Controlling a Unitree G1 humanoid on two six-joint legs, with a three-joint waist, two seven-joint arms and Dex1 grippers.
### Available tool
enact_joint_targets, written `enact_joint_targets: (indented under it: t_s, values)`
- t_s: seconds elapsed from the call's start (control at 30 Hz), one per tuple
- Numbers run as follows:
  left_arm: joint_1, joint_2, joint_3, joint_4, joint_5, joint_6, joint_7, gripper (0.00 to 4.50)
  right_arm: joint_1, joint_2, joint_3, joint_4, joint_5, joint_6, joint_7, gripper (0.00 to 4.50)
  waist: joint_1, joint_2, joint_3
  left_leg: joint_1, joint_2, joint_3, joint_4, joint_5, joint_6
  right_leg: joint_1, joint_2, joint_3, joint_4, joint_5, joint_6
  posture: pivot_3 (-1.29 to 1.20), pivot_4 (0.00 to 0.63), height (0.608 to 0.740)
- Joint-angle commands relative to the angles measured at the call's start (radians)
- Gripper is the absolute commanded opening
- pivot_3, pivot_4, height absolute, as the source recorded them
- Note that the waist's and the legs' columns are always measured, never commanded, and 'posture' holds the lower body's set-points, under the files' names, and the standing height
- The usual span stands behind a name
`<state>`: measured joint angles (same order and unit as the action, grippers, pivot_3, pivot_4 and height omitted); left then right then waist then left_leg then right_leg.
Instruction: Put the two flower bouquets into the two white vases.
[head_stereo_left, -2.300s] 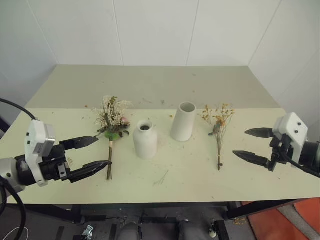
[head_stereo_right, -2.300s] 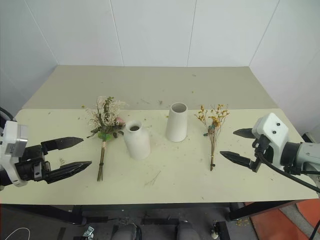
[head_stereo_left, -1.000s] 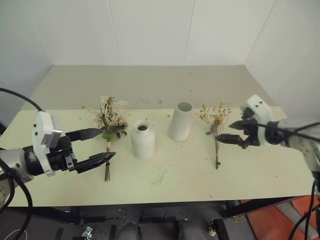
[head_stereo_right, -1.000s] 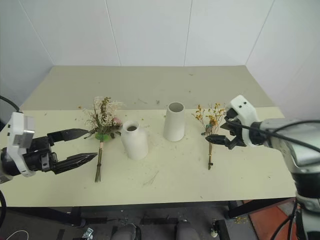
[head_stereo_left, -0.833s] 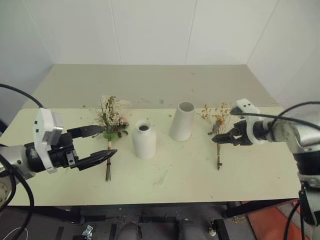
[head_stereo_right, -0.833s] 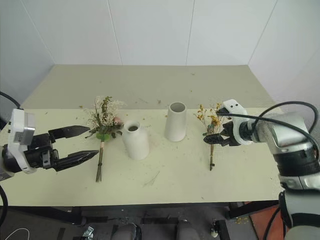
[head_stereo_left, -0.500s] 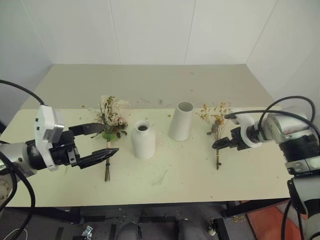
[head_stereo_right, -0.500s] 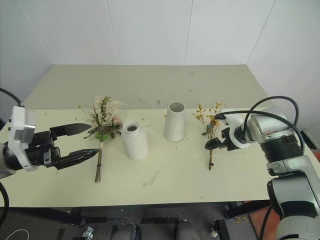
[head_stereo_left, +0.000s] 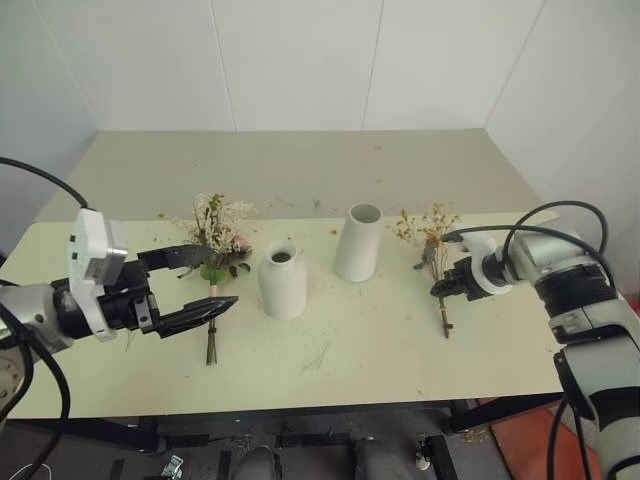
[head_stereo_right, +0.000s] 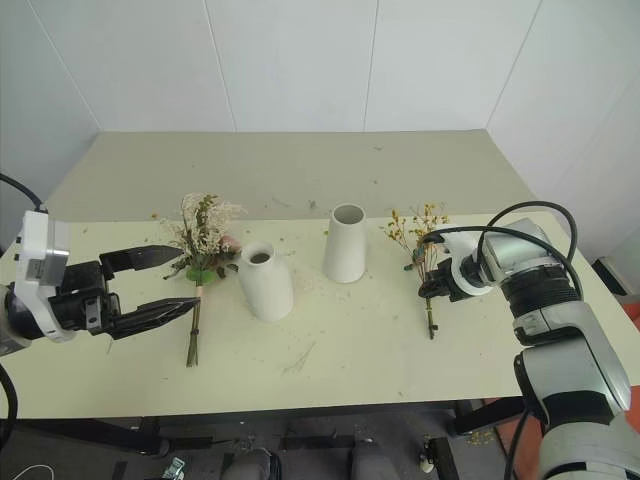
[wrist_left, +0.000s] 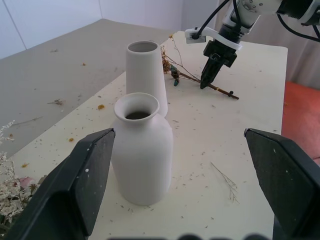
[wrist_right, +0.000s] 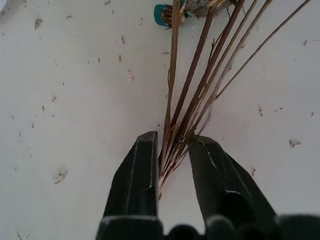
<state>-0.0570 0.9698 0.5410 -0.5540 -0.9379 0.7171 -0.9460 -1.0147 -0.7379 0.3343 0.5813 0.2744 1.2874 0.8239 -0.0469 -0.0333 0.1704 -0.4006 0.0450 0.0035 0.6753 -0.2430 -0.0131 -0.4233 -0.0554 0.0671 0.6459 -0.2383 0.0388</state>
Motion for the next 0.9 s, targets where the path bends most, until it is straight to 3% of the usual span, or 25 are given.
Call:
enact_joint_targets:
  t_s: [0.03,0.1,0.33,0.5,0.63,0.9]
  values:
    - [-0.018,0.009,0.032,-0.006,-0.017,-0.024,-0.011,4.50,-0.006,0.013,-0.048,0.025,-0.016,-0.001,-0.021,0.03,0.000,0.000,0.000,0.000,0.000,0.000,0.000,0.000,0.000,0.000,0.000,0.000,0.000,0.000,0.000,0.00,0.150,0.740]
    - [-0.028,0.013,0.029,0.002,-0.017,-0.026,-0.019,4.50,-0.002,0.018,-0.099,0.025,-0.029,0.004,-0.071,0.03,0.000,0.000,0.000,0.000,0.000,0.000,0.000,0.000,0.000,0.000,0.000,0.000,0.000,0.000,0.000,0.00,0.150,0.740]
    - [-0.089,0.033,0.026,0.051,-0.024,-0.022,-0.040,4.50,0.033,0.061,-0.504,-0.111,-0.005,-0.009,-0.349,0.03,0.008,0.000,0.000,-0.004,0.000,-0.001,0.000,0.000,0.000,-0.003,0.000,0.000,0.000,0.000,0.000,0.00,0.150,0.740]
    - [-0.114,0.030,0.010,0.076,-0.014,-0.022,-0.041,4.50,0.115,0.201,-0.737,-0.407,0.073,-0.321,-0.441,0.03,-0.001,0.001,0.000,-0.004,0.000,-0.001,-0.001,0.000,0.000,-0.003,0.000,0.000,0.000,0.000,0.001,0.00,0.150,0.740]
    - [-0.129,0.012,0.017,0.082,-0.030,-0.014,-0.016,4.50,0.106,0.278,-0.753,-0.511,0.146,-0.436,-0.403,0.03,-0.005,0.001,0.001,-0.003,0.000,0.000,-0.001,0.000,0.000,-0.003,0.000,0.000,0.001,0.000,0.001,0.00,0.150,0.740]
    - [-0.124,0.008,0.025,0.067,-0.037,-0.011,-0.004,4.50,0.086,0.394,-0.622,-0.596,0.192,-0.620,-0.333,0.03,-0.005,0.002,0.001,-0.003,0.000,0.000,-0.001,0.000,0.000,-0.003,0.000,0.000,0.001,0.000,0.000,0.00,0.150,0.740]
